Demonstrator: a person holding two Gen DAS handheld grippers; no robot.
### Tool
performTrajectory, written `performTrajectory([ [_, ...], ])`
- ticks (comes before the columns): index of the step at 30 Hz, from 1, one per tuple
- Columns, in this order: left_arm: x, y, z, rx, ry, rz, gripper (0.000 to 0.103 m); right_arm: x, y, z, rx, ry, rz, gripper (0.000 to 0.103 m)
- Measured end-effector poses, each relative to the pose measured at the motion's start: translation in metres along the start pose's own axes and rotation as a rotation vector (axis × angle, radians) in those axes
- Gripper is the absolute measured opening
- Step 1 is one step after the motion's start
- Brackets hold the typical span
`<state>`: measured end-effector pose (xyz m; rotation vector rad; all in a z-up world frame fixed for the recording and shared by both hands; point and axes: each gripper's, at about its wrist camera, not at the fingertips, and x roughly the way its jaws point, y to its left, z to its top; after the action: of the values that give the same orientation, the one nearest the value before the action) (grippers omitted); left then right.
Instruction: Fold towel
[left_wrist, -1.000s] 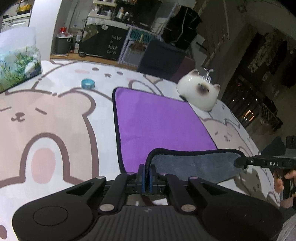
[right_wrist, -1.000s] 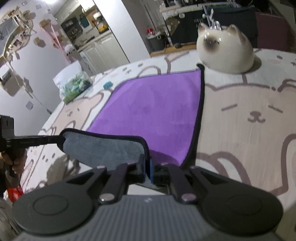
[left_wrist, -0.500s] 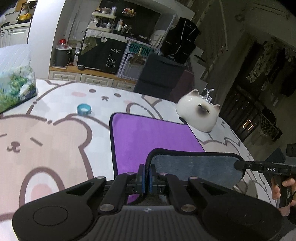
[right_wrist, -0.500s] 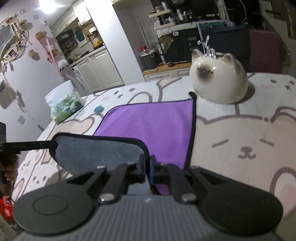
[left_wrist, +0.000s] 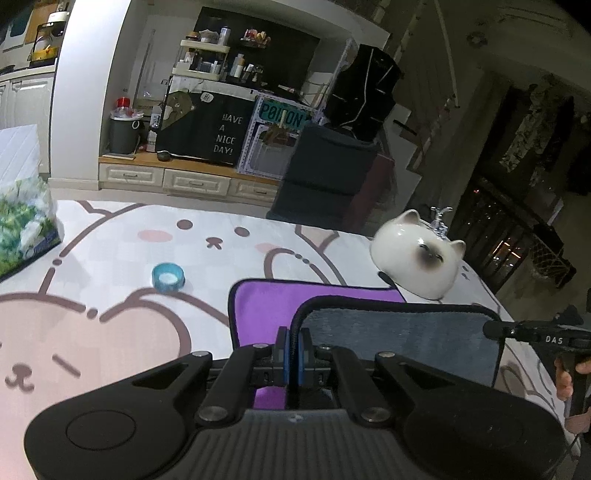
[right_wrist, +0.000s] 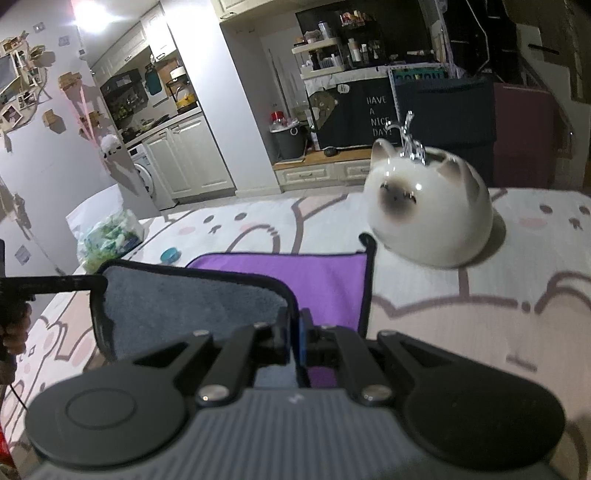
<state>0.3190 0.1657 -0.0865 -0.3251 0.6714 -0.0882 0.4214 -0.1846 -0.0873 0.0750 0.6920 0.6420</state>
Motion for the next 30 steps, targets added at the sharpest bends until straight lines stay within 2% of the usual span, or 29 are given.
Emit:
performTrajectory([
  [17,0.079,0.024,0.048,0.009,0.089,0.101,0.005,0.071,-0.015,0.053,-0.028,0.037,-0.058,0.006],
  [28,0.115,0.026,0.069,0.032,0.129,0.151,0.005,0.101,-0.017,0.065,-0.030,0.084,-0.119,0.006],
  [30,0.120,0.024,0.072,0.032,0.143,0.158,0.005,0.104,-0.018,0.066,-0.024,0.087,-0.121,0.008],
])
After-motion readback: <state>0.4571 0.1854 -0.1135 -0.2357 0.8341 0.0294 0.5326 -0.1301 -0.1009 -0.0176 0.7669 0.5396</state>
